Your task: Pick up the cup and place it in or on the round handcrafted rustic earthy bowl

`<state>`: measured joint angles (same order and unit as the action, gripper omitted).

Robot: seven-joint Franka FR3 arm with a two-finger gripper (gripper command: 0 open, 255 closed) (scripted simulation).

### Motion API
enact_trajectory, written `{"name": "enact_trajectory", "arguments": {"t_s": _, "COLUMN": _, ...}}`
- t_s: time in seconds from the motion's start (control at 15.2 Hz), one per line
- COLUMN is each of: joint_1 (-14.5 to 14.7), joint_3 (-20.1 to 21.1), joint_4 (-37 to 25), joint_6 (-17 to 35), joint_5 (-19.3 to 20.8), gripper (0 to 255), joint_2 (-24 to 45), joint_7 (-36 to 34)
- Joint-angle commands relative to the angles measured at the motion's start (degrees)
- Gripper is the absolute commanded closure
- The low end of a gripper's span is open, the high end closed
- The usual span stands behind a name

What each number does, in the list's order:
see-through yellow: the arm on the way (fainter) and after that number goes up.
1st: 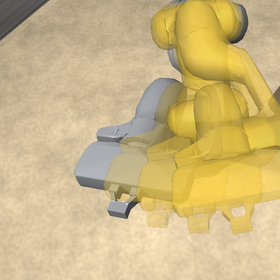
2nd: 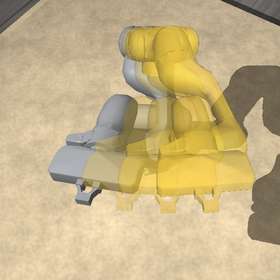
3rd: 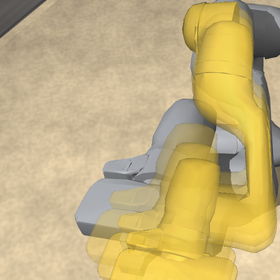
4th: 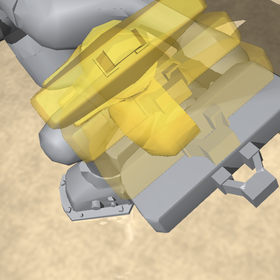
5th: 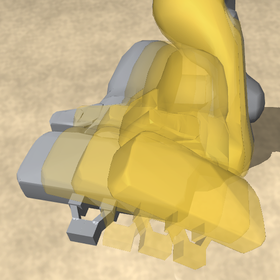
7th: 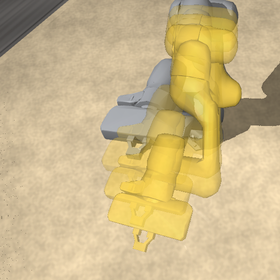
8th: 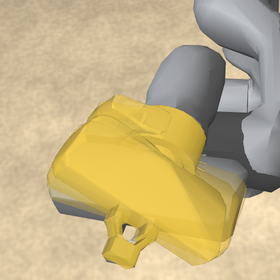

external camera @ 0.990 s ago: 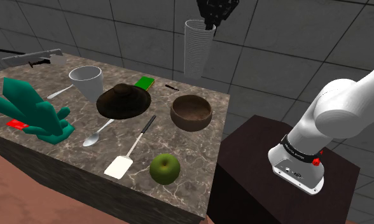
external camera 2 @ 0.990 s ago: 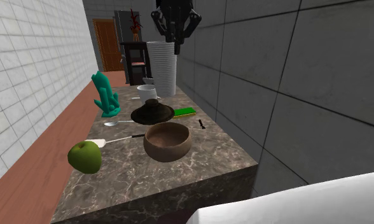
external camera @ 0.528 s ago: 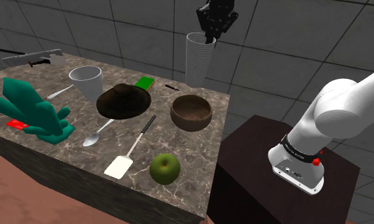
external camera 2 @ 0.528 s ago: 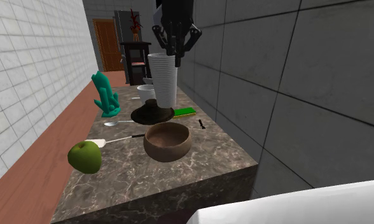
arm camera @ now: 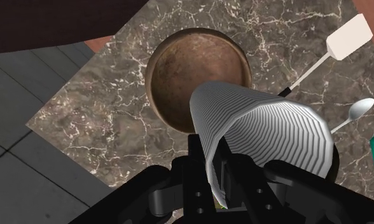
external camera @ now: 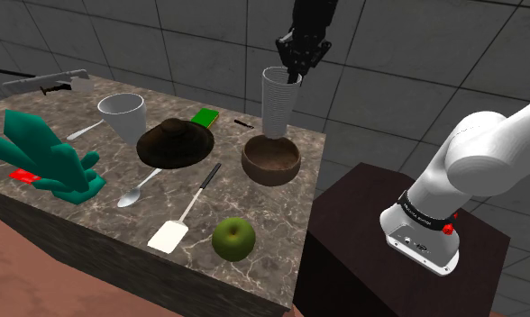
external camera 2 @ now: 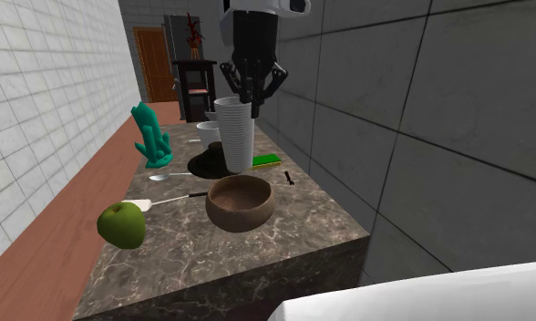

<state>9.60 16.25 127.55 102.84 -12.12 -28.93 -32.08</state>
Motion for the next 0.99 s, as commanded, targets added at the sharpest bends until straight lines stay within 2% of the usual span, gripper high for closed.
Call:
{"name": "enact_trajectory", "arguments": {"t_s": 0.0, "joint_1": 0.07, "joint_3": 0.14, "joint_4": 1.63, "joint_6": 1.52, "joint_5": -0.16, "gripper": 255, "joint_2": -0.13, "joint_7": 0.16}}
{"name": "enact_trajectory", "arguments": {"t_s": 0.59, "joint_1": 0.36, "joint_3": 0.93, "joint_4": 7.90, "joint_6": 8.19, "joint_5": -0.85, "gripper": 255, "joint_2": 0.27, "joint_7": 0.72}}
{"name": "enact_trajectory", "arguments": {"t_s": 0.92, "joint_1": 0.36, "joint_3": 0.93, "joint_4": 7.90, "joint_6": 8.19, "joint_5": -0.85, "gripper": 255, "joint_2": 0.27, "joint_7": 0.72}}
